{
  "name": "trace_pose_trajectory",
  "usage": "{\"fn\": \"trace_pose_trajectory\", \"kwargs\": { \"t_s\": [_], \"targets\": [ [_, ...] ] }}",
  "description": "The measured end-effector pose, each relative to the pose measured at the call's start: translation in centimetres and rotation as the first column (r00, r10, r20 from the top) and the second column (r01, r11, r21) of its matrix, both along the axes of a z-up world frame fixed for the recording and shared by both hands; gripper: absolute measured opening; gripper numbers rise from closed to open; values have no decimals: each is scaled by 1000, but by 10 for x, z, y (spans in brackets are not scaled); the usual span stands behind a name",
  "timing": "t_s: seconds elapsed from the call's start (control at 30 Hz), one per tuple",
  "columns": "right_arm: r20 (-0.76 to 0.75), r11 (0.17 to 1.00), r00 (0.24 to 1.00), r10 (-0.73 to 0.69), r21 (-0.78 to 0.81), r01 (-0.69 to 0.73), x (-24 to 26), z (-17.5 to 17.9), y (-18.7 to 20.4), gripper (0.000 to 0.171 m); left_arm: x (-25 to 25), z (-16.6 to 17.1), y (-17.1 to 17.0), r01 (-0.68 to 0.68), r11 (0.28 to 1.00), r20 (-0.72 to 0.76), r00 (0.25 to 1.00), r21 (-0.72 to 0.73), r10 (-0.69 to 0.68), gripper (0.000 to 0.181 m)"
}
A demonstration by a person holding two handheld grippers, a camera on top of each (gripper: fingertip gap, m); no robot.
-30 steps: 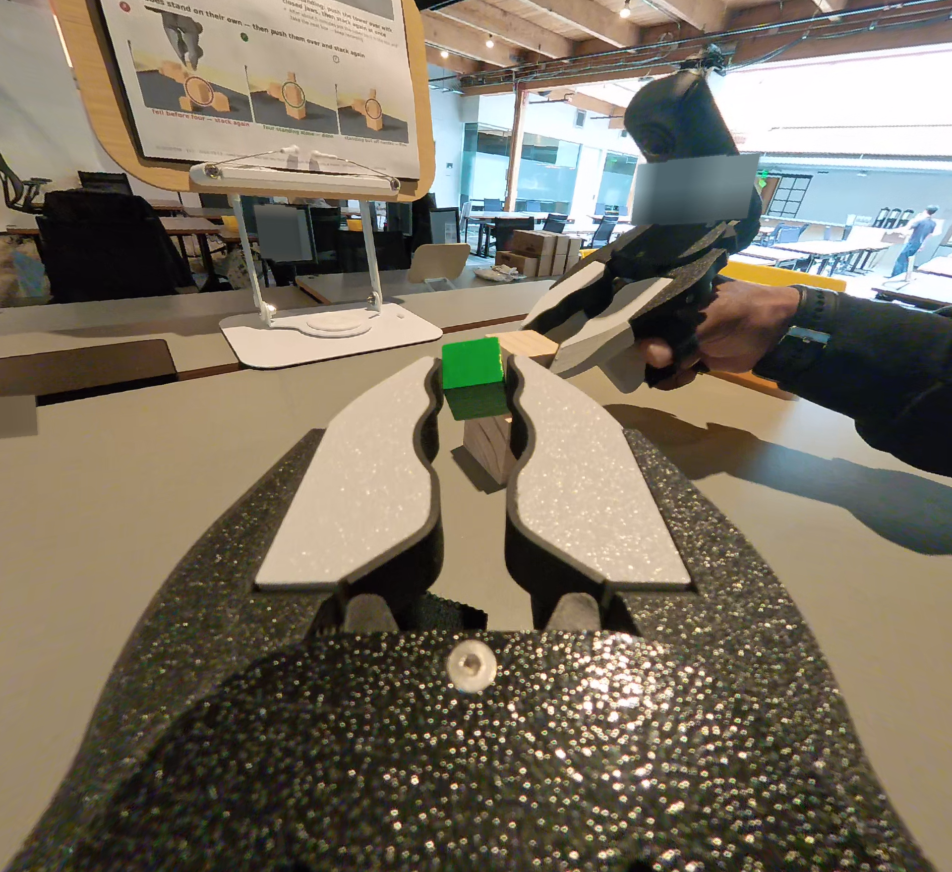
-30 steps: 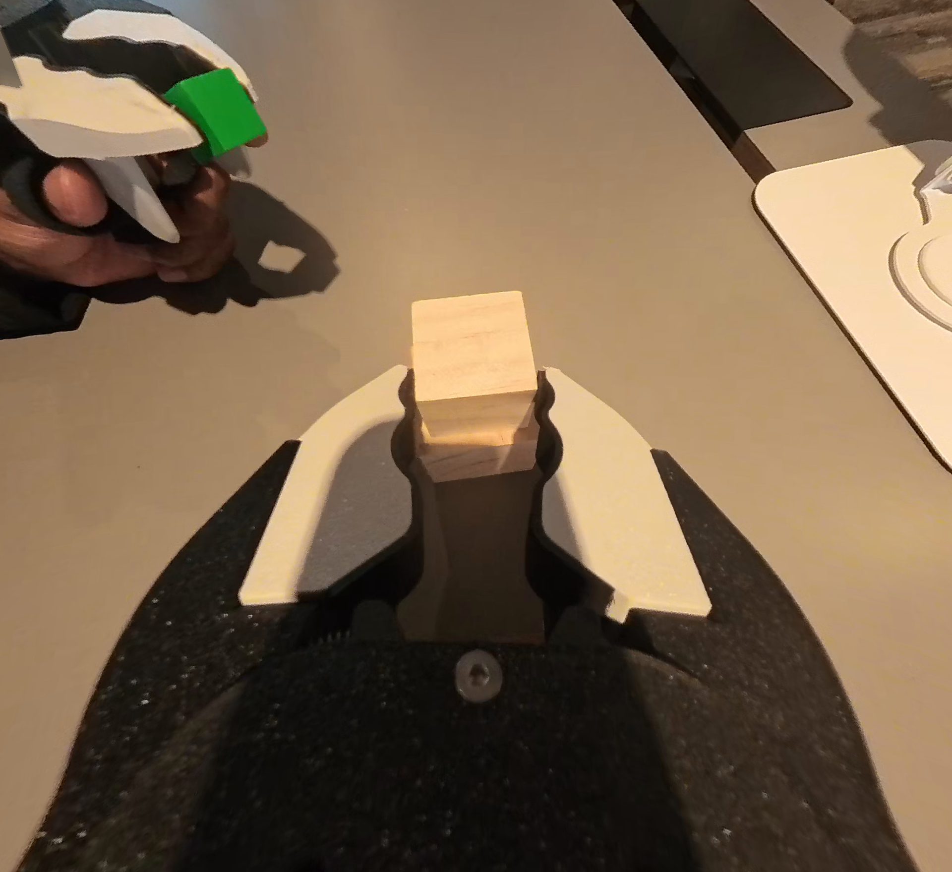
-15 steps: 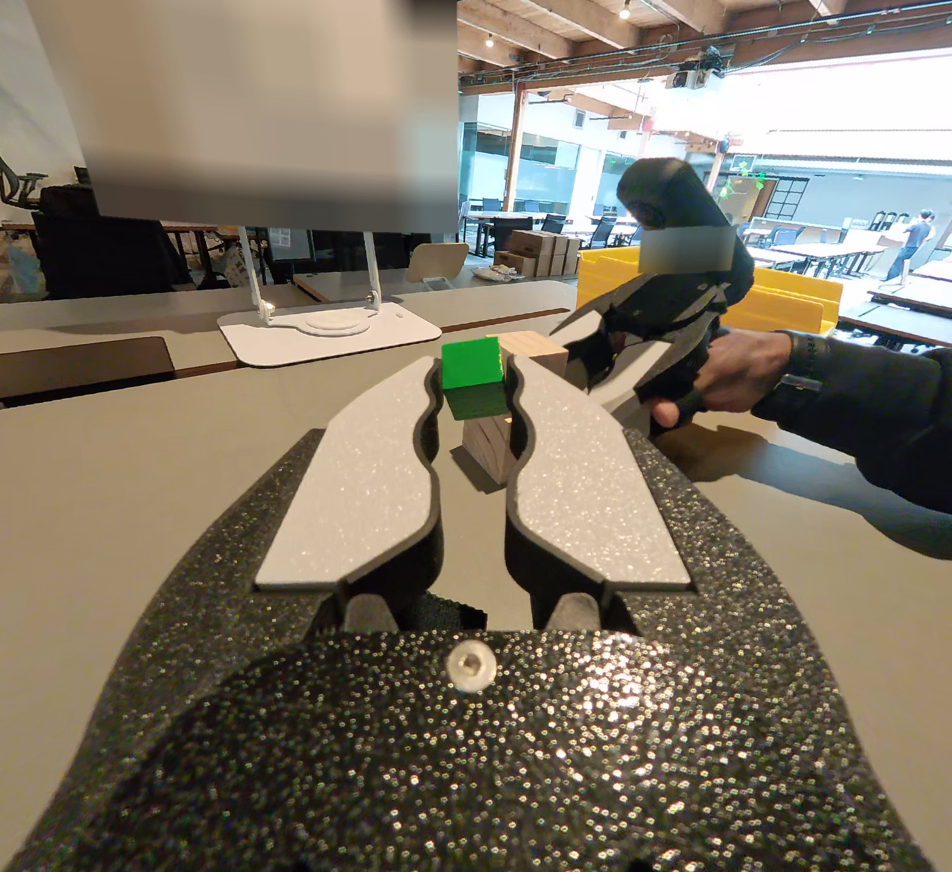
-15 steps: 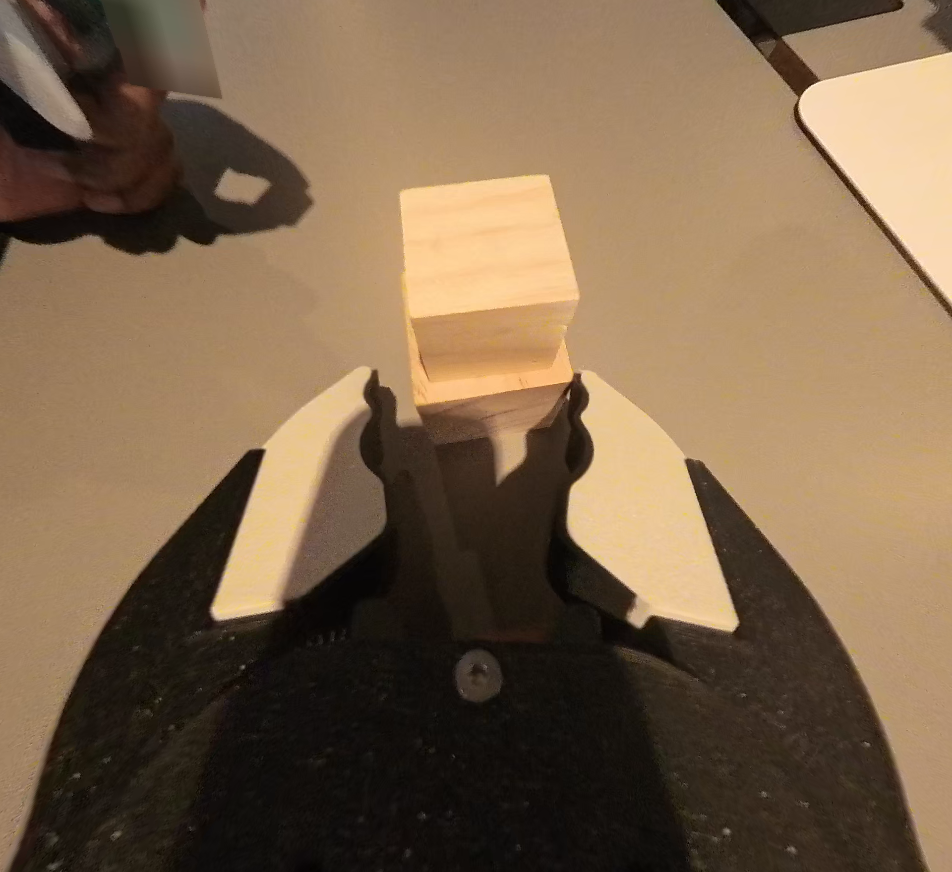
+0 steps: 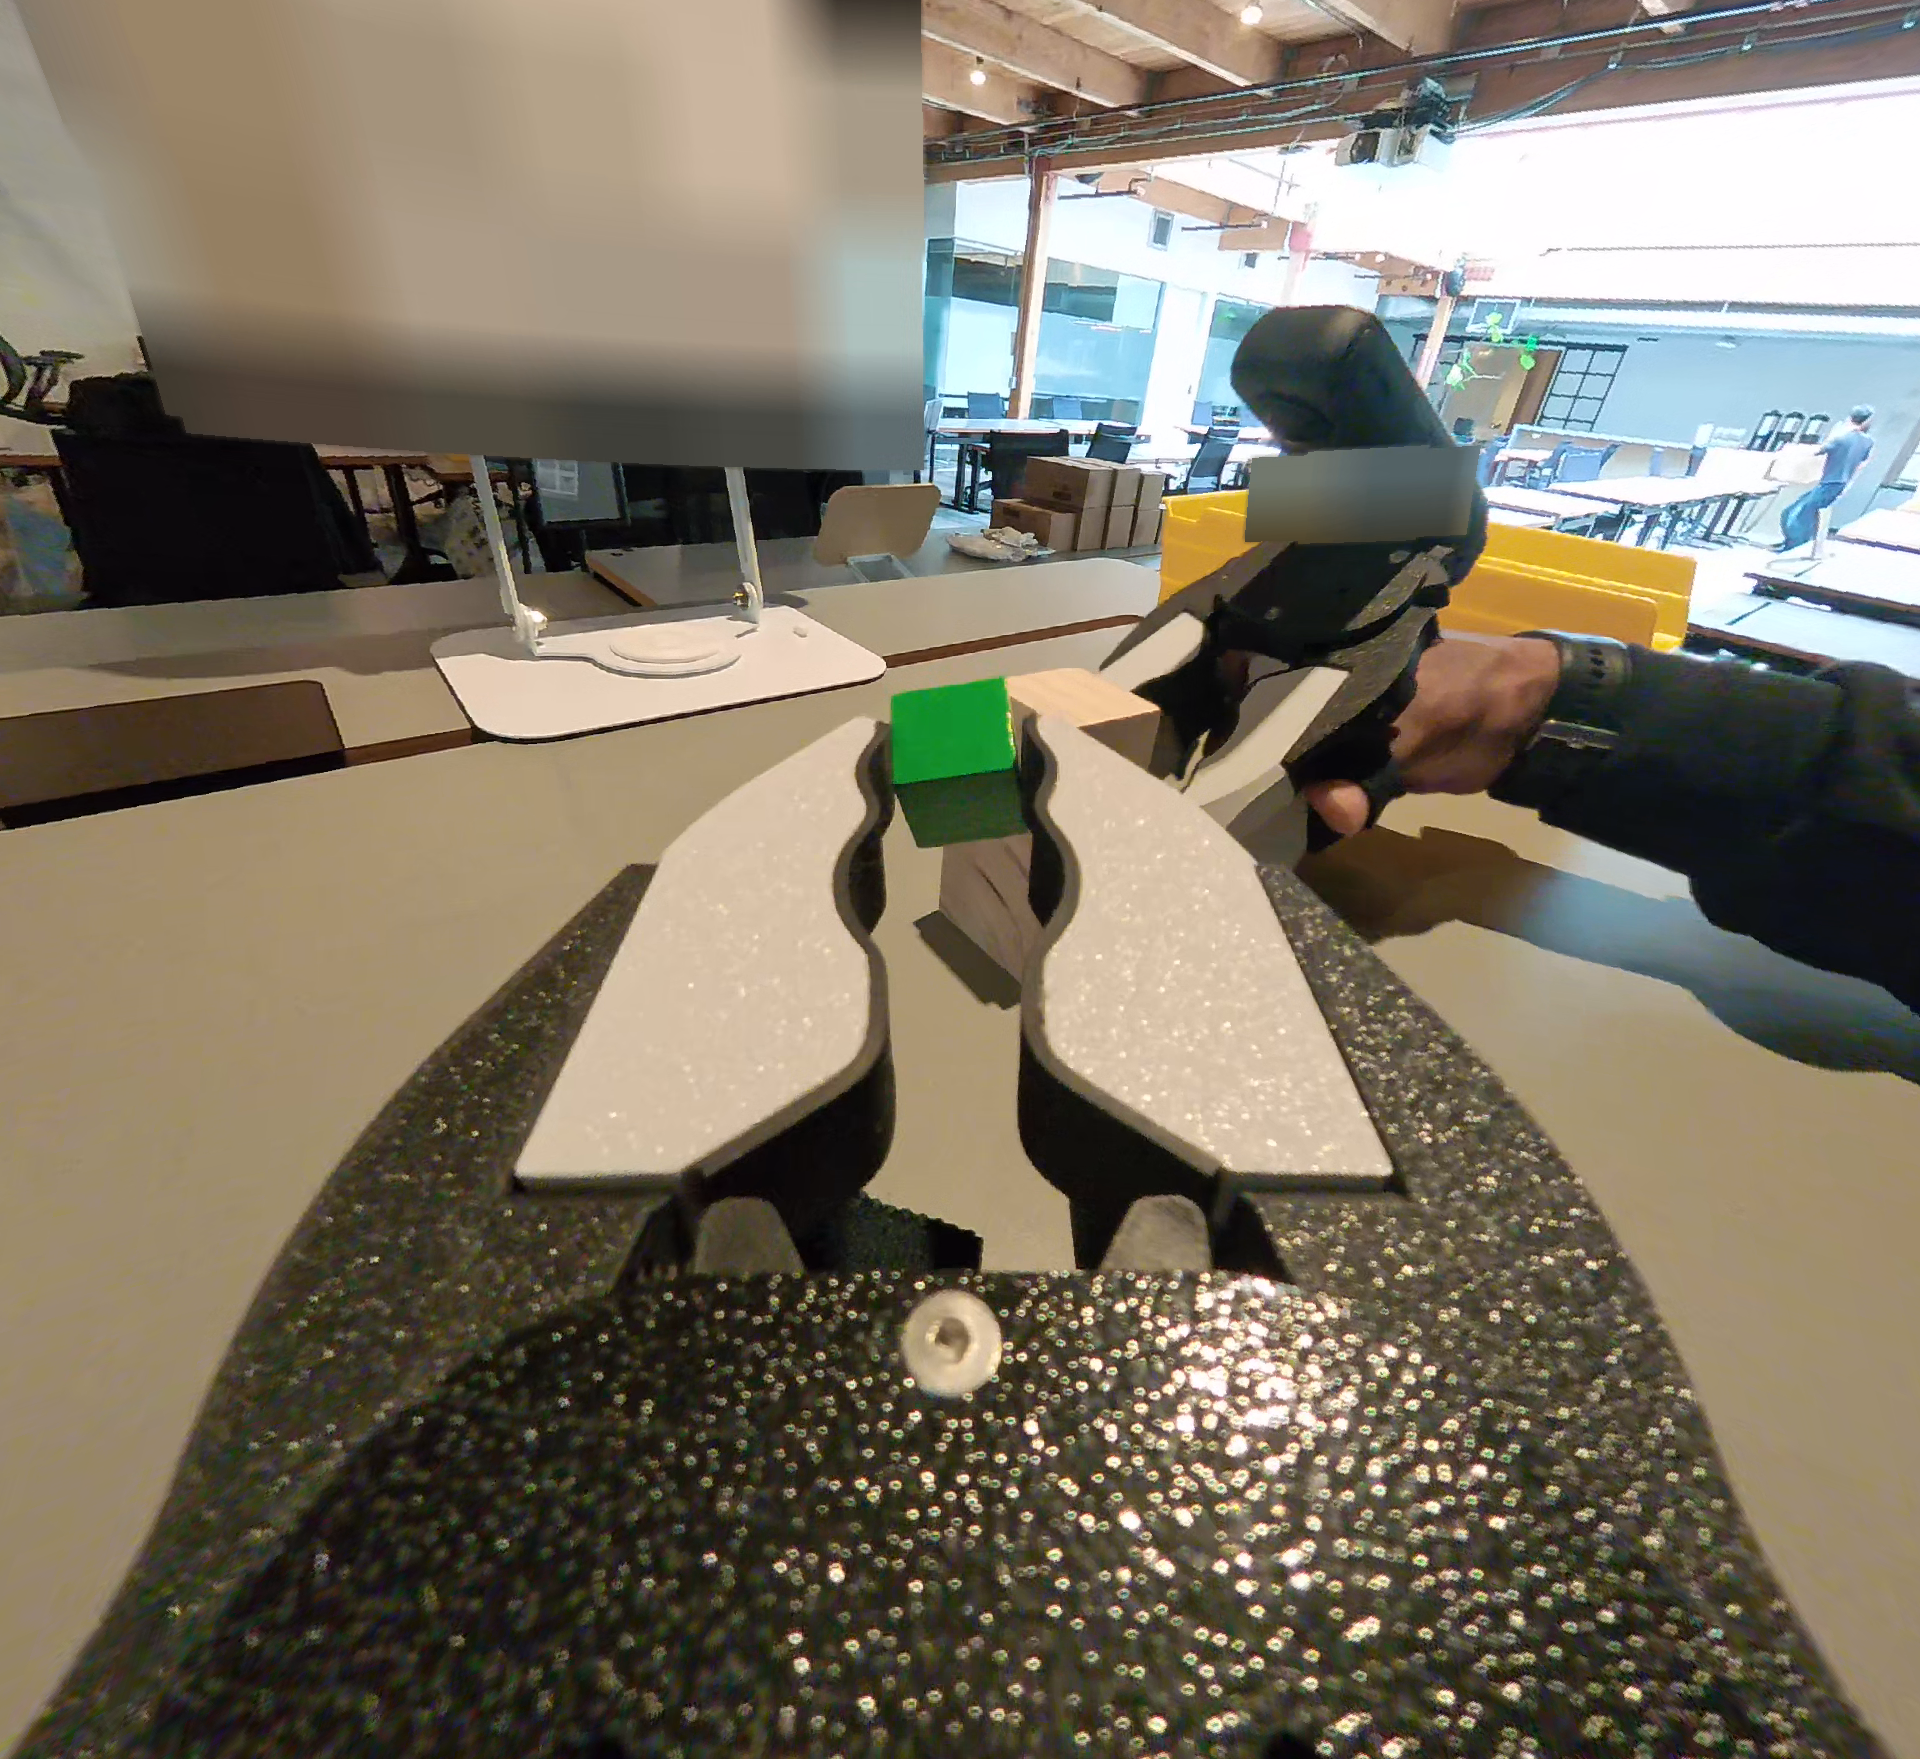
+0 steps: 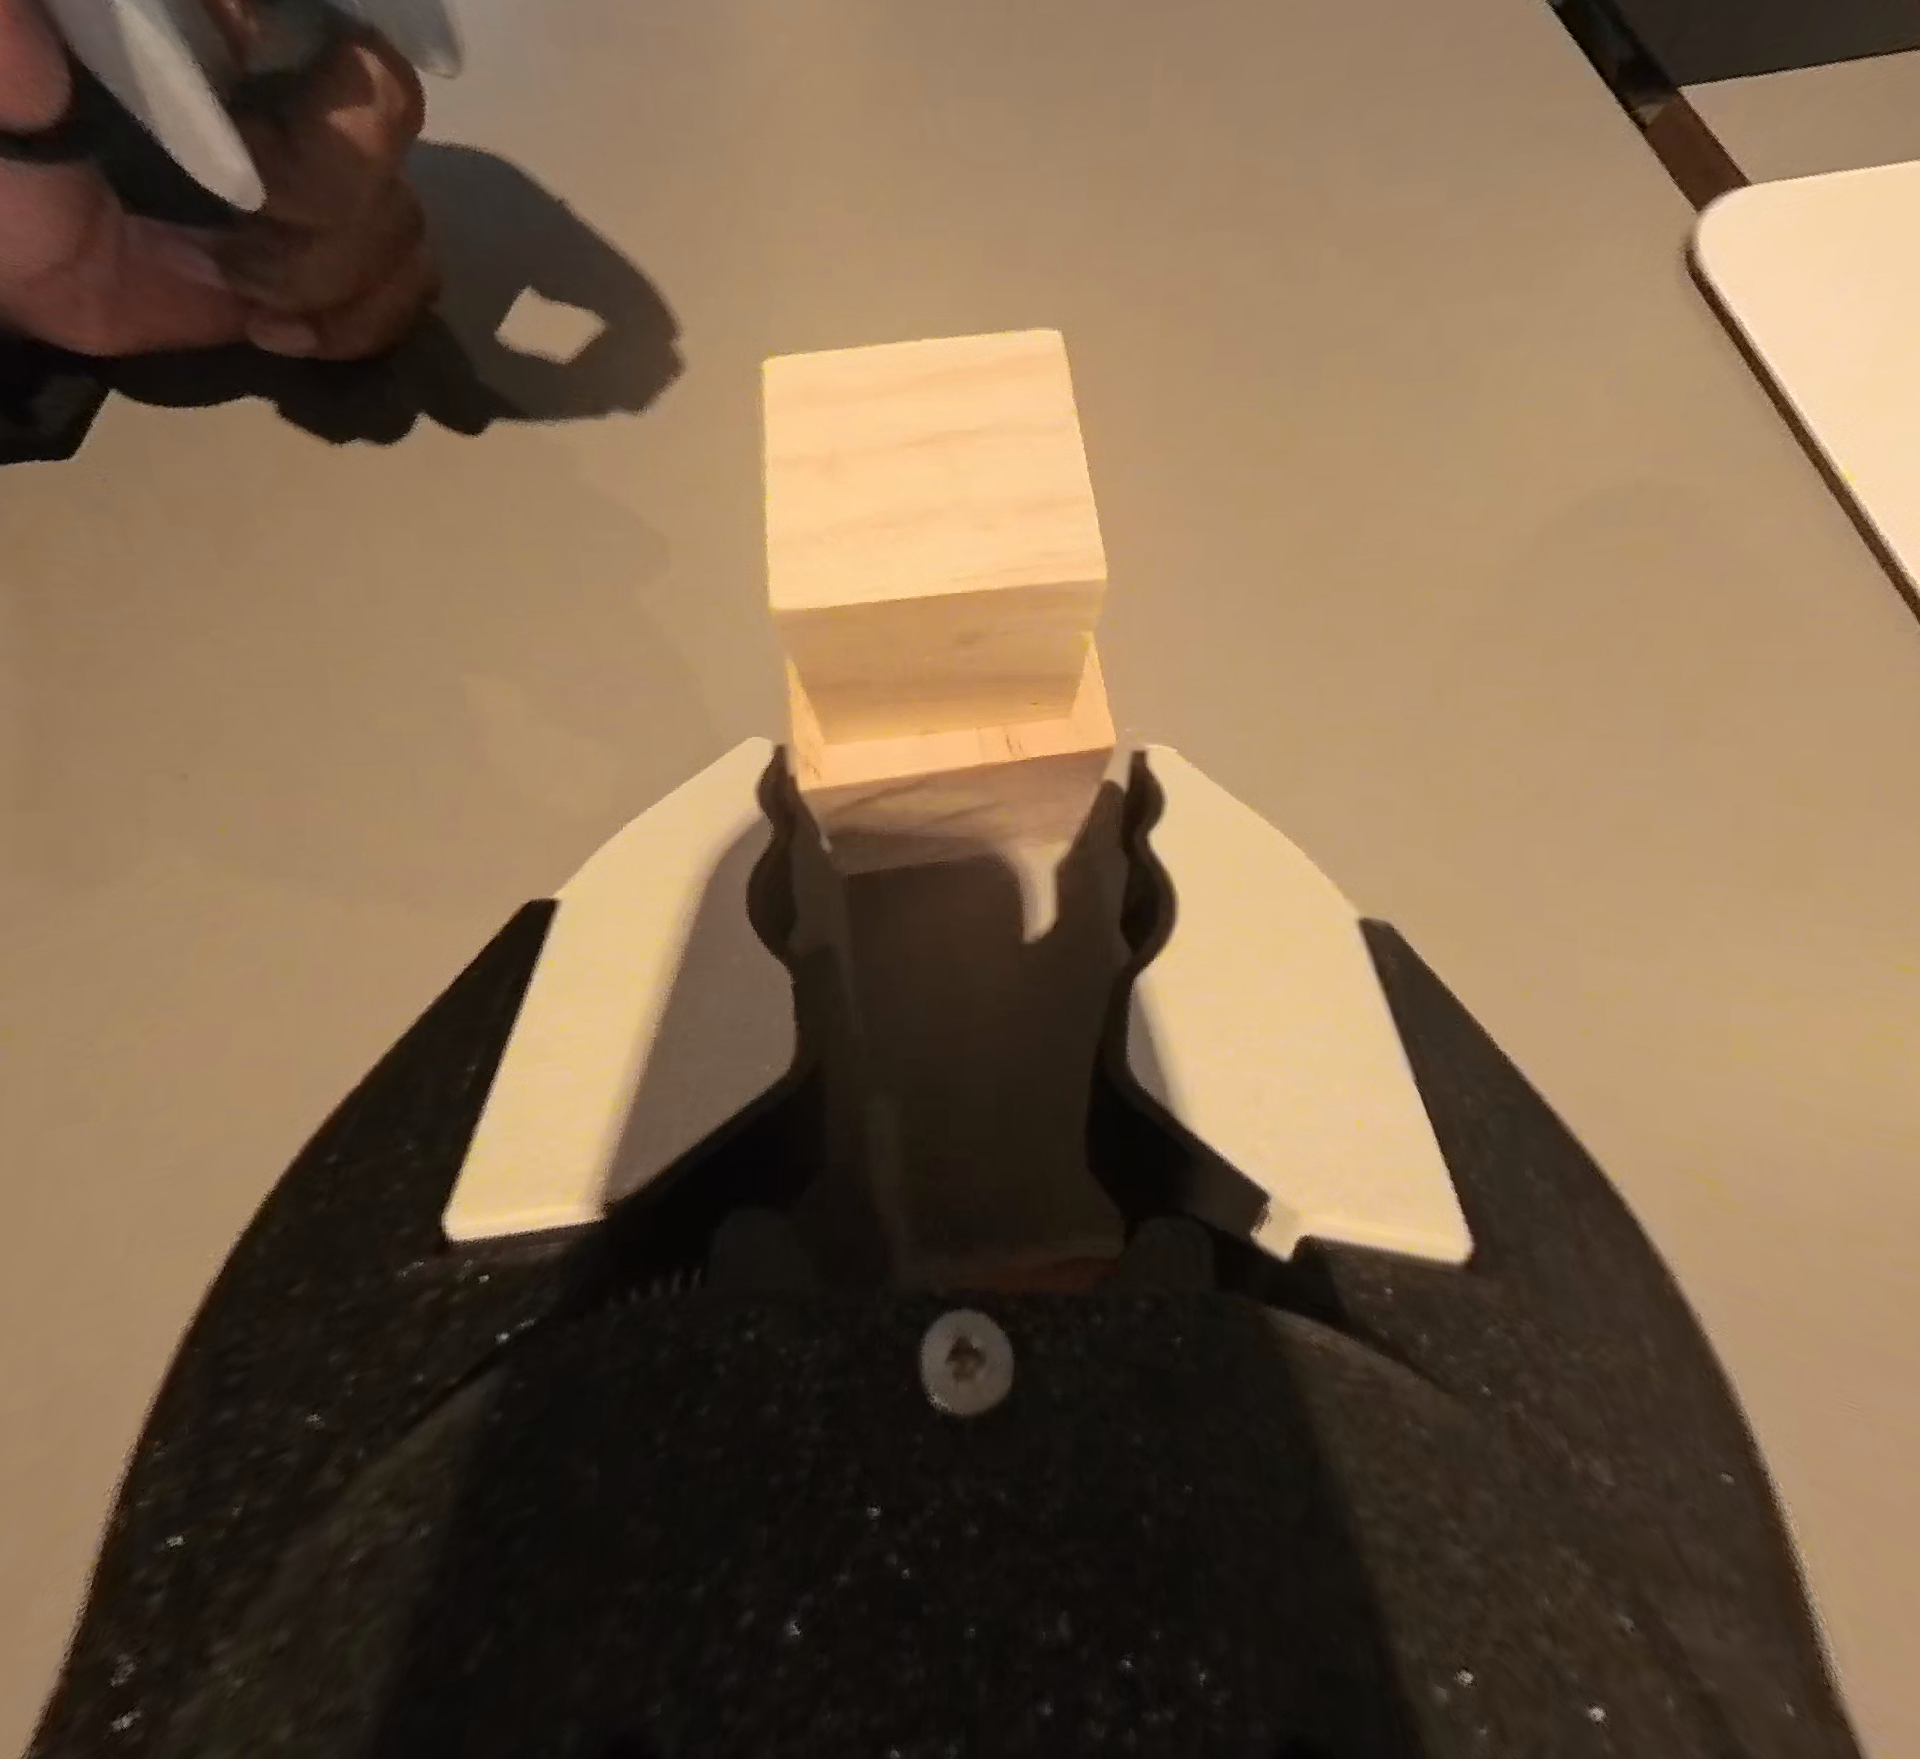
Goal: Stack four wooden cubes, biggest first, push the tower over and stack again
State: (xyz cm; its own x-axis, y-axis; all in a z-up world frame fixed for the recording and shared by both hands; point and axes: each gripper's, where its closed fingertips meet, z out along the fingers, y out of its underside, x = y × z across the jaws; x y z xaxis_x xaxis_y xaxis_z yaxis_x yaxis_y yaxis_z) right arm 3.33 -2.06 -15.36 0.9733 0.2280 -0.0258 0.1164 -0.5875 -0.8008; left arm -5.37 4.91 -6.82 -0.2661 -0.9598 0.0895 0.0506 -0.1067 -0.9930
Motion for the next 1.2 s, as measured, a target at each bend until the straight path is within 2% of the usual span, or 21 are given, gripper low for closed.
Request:
{"fn": "trace_pose_trajectory", "kwargs": {
  "t_s": [0.13, 0.23, 0.3, 0.4, 0.47, 0.53, 0.6, 0.77, 0.93, 1.07, 1.2],
  "targets": [
    [15, 985, 985, -173, 24, 173, 6, 0, -23, 78, 0, 0, 0, -1, 1000, -3, 1000, 3, 1, 22],
    [97, 931, 926, -366, 58, 362, 15, -2, -60, 75, 0, -2, 0, -9, 1000, -20, 1000, 6, 9, 22],
    [206, 832, 808, -552, 76, 549, 35, -3, -100, 65, 1, -5, -1, -15, 1000, -40, 999, 15, 15, 22],
    [333, 561, 496, -802, 133, 817, 73, 4, -179, 50, 4, -10, -5, -17, 998, -74, 997, 56, 21, 22],
    [330, 408, 346, -878, 141, 902, 91, 7, -218, 50, 7, -14, -11, -12, 994, -101, 995, 104, 23, 22],
    [375, 322, 261, -889, 111, 940, 106, 2, -242, 54, 9, -20, -18, -3, 986, -124, 992, 167, 24, 22],
    [411, 304, 252, -876, 63, 951, 117, -7, -248, 49, 10, -25, -25, 10, 971, -140, 990, 239, 25, 22],
    [456, 249, 233, -859, -26, 968, 133, -17, -249, 52, 9, -33, -42, 35, 922, -138, 990, 385, 19, 22],
    [355, 209, 227, -907, -89, 974, 132, -16, -245, 59, 3, -29, -47, 40, 911, -91, 996, 411, -3, 22],
    [203, 257, 284, -937, -147, 955, 122, -11, -236, 60, 1, -26, -46, 43, 921, -81, 997, 387, -12, 22],
    [65, 393, 406, -912, -154, 907, 94, -6, -213, 54, 3, -28, -42, 34, 928, -103, 995, 372, 5, 22]
  ]
}}
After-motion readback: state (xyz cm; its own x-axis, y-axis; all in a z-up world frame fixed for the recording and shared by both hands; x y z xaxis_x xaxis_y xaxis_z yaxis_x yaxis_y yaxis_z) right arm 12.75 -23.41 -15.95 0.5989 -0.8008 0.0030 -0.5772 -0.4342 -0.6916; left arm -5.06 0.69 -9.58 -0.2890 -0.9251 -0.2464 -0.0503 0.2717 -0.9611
